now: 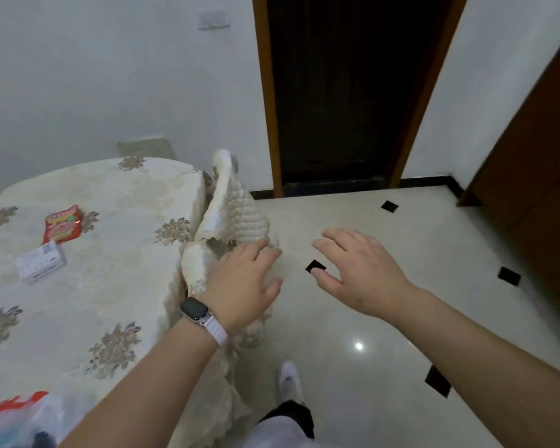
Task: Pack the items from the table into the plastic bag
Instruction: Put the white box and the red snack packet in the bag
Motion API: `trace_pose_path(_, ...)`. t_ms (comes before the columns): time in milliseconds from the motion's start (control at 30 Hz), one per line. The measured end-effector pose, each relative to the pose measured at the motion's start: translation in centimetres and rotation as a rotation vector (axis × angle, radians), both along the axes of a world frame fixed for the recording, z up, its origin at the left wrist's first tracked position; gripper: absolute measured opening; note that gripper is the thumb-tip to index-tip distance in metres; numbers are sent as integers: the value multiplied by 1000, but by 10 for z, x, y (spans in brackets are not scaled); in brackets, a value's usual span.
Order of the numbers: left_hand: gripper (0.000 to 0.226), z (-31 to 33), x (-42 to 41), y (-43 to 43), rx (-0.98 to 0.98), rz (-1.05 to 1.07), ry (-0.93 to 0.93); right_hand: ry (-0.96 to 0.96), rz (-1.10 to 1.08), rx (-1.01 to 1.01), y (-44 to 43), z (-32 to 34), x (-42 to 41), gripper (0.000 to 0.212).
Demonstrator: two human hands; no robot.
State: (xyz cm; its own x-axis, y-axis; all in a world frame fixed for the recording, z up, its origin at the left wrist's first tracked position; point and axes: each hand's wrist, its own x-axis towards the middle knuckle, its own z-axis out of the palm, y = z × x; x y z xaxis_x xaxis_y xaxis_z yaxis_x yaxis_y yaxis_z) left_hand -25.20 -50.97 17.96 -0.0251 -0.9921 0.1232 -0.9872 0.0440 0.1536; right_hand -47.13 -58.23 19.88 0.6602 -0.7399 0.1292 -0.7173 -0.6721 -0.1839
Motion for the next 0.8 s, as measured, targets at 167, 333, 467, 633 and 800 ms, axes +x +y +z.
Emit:
trace_pose_path(167,47,-23,11,-101,-49,-34,79,77,-67,-7,-89,-3,6,53)
trace_pose_path(333,46,-27,45,-203,-59,-41,120,136,-74,0,-187,-4,39,54)
trace_pose_path(467,47,-24,76,-273,-73,-57,126,158,-64,-28,-255,5,66,56)
trace_pose_path(633,45,-17,90,-350,-85,-68,89,163,-96,-21,-328,6,81,57)
trace_pose_path(800,42,-19,89,-421,-87,-103,35,157,-81,0,-407,-8,83,59)
